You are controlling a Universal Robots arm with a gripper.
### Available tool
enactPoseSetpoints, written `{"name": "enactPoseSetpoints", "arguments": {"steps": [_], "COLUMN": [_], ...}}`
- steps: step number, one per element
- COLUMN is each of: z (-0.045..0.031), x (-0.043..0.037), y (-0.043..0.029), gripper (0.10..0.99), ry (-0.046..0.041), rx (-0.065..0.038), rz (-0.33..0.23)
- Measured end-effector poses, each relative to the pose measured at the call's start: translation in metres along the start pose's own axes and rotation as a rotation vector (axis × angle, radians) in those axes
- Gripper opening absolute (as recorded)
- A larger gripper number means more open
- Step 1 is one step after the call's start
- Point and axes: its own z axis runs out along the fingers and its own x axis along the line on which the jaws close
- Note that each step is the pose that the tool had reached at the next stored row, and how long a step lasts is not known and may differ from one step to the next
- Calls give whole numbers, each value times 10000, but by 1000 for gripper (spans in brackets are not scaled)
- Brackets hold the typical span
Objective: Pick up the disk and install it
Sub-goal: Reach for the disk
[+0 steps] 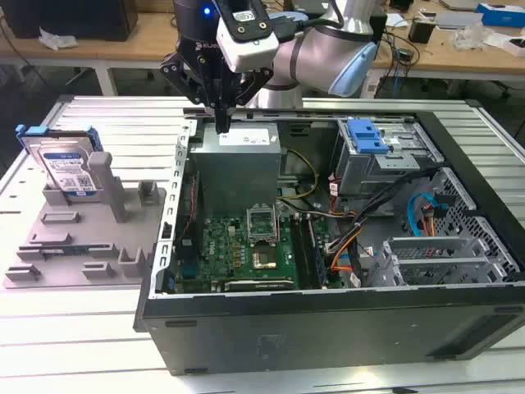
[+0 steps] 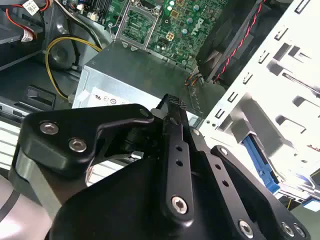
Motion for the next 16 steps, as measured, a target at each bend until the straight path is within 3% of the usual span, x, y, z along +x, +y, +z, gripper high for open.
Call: {"name": "enactPoseSetpoints", "arguments": {"steps": [9, 11, 12, 14, 15, 16], "z": [0, 0, 1, 0, -2, -4], "x": [1, 44, 96, 311, 433, 497], "y": [1, 27, 52, 134, 146, 152], "gripper": [106, 106, 106, 106, 106, 106], "ry": [0, 0, 0, -1, -1, 0], "rx": [0, 1, 1, 0, 1, 1], "rz": [0, 1, 0, 1, 1, 0]}}
